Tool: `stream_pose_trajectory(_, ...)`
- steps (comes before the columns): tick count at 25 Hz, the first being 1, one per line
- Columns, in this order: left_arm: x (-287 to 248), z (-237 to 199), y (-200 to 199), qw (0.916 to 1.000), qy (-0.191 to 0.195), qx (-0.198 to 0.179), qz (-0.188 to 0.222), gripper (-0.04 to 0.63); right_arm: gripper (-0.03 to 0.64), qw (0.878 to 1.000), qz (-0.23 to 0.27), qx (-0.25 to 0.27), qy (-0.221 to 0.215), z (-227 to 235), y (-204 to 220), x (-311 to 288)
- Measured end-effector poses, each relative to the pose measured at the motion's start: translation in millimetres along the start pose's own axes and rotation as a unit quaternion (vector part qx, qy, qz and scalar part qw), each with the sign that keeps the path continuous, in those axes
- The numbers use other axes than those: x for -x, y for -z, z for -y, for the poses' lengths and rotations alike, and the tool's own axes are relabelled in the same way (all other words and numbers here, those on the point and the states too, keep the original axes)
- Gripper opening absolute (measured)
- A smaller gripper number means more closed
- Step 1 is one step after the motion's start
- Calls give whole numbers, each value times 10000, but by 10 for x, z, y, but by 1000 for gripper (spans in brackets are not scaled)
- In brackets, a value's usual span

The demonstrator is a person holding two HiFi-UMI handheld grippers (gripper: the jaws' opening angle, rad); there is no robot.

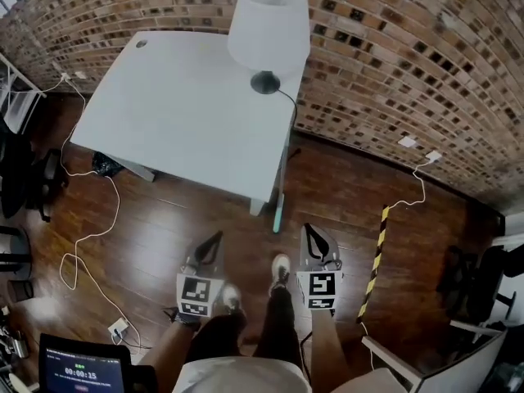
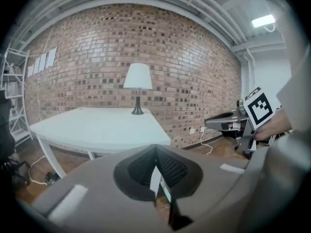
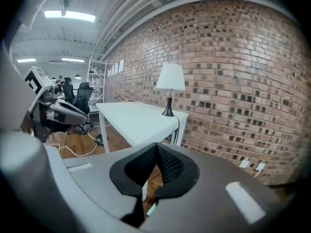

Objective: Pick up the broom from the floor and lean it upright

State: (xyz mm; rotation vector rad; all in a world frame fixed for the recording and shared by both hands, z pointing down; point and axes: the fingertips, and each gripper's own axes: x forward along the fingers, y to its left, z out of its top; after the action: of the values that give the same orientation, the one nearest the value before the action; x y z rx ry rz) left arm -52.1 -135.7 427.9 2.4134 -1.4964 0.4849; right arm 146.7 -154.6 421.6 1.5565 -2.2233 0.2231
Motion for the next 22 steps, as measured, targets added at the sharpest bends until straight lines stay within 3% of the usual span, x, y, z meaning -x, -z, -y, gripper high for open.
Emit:
stream_pose_trajectory(5, 340, 73, -599, 9978, 214, -273, 563, -5, 12, 9990, 372, -3, 261, -152, -466, 484)
stream_pose_trajectory(13, 718, 231, -1205, 9931, 246, -591, 982, -5, 12, 9958, 819, 159, 386, -77, -1048, 1099)
stream_pose_trajectory(17, 888, 420, -1589, 9871, 369, -852, 1308, -5, 12, 9941, 965, 92, 489, 67, -1233, 1366)
stream_pose_trajectory(22, 1103, 605, -2099, 9761, 255, -910, 1956, -5, 12, 9920, 1219, 64, 334, 128, -1514, 1589)
